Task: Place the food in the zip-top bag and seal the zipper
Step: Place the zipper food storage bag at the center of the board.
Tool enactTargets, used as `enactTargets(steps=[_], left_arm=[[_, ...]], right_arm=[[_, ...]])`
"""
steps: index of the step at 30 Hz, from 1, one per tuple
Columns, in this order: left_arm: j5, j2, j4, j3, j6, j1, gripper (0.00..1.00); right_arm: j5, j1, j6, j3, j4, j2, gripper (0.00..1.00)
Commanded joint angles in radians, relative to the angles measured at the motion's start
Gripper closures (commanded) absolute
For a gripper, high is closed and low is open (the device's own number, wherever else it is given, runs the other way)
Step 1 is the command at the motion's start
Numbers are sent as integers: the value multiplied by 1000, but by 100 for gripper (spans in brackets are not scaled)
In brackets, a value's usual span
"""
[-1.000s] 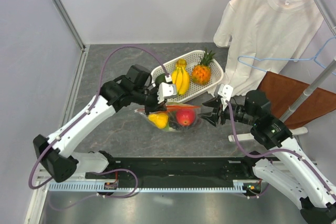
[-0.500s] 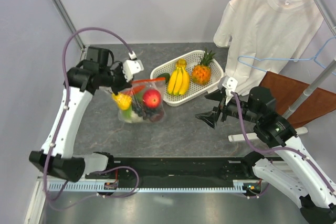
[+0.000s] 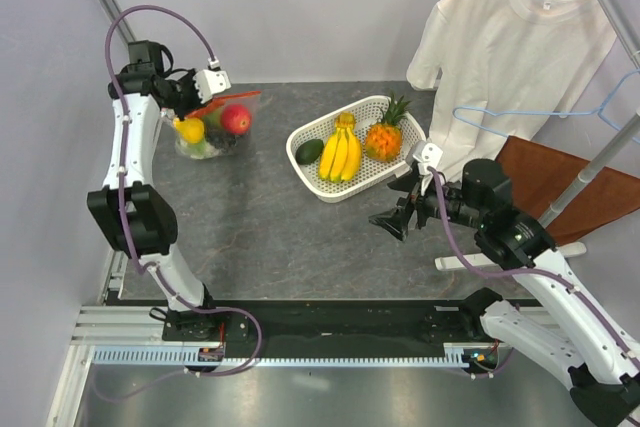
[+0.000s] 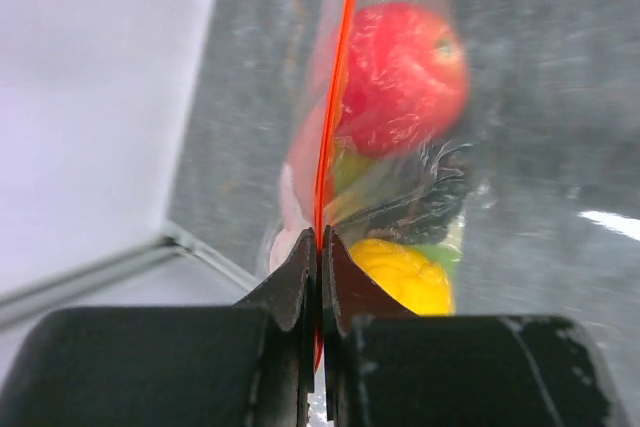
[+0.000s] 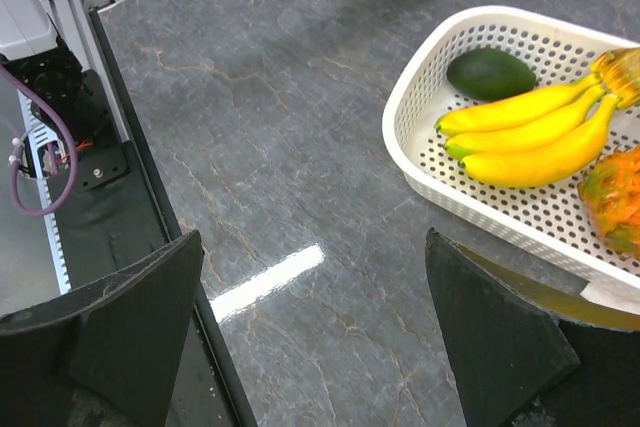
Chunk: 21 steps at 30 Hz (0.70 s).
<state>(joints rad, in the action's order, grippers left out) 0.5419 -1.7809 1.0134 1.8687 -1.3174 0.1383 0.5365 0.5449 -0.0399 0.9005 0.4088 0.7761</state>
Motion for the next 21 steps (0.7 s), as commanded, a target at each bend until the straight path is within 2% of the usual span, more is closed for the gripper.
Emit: enactTargets(steps=[1, 2, 4, 5, 6, 7, 8, 12, 14, 15, 16, 17, 18, 19, 21], left_arm=[[17, -83, -122, 127, -147, 0, 98], [15, -86, -121, 119, -143, 0, 98], [27, -48, -108, 6, -158, 1, 98], [33, 22, -108, -58, -175, 0, 98], [38, 59, -108, -204, -187, -2, 98], [41, 108, -108, -286, -224, 1, 98], [44, 151, -108, -447, -244, 3, 98], [47, 404, -105, -799, -319, 3, 94], [53, 464, -107, -946, -330, 3, 87], [62, 506, -107, -983, -327, 1, 81], [66, 526, -108, -1014, -313, 1, 59], [67, 544, -111, -1055, -292, 3, 50], [81, 558, -111, -1062, -266, 1, 33], [92, 593, -105, -1063, -191, 1, 2], [142, 629, -58, -1018, -113, 1, 0]], right_arm=[[-9, -3, -6, 44, -4, 25, 2], [-7, 0, -6, 46, 1, 22, 2], [-9, -2, -8, 44, 8, 8, 2], [-10, -2, -14, 43, 24, 2, 2], [-12, -2, -18, 41, 31, -11, 2], [-13, -2, -28, 41, 42, -18, 2], [-13, -2, -34, 41, 60, -23, 2], [-9, -2, -58, 32, 93, -47, 2], [-9, -2, -72, 20, 104, -54, 2], [-16, -2, -75, 17, 105, -58, 2], [-21, -2, -78, 14, 116, -61, 2], [-27, -2, -83, 11, 122, -61, 2], [-32, -2, -84, 12, 128, -64, 2], [-44, -2, -86, 12, 142, -69, 2], [-56, -5, -101, 17, 160, -81, 2]])
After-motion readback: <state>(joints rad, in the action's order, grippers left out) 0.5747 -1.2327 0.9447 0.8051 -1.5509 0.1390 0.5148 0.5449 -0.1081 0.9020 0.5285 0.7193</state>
